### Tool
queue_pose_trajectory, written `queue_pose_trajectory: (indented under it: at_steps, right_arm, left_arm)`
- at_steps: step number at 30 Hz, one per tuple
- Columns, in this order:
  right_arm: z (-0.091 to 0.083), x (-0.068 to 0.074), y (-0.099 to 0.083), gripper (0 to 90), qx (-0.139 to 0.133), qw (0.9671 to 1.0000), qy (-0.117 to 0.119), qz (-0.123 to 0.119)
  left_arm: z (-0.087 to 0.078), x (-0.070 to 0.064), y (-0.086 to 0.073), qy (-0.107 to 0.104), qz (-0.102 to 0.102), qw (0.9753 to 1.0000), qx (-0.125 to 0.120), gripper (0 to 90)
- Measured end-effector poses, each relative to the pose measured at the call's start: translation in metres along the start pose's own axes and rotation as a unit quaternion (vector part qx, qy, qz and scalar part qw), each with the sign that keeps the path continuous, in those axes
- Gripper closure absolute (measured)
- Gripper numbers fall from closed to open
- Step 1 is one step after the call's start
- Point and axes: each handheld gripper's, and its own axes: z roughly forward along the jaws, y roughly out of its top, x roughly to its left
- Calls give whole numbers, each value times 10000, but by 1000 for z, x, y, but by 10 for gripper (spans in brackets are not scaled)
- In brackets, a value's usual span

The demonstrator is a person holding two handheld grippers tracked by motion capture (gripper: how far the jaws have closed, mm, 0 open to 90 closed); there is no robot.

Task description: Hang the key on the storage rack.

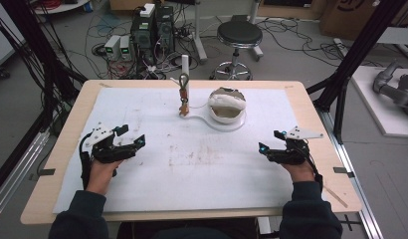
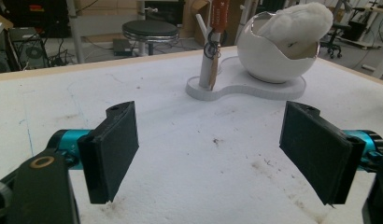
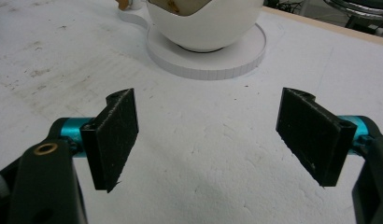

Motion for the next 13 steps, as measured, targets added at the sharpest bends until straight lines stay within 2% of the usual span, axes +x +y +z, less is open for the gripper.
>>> queue_pose_trajectory:
  at_steps: [13]
  right_arm:
    - [1, -2, -1, 213, 0, 10000, 9, 27]
  left_arm:
    - [-2, 2, -1, 51, -56, 10000, -18, 194]
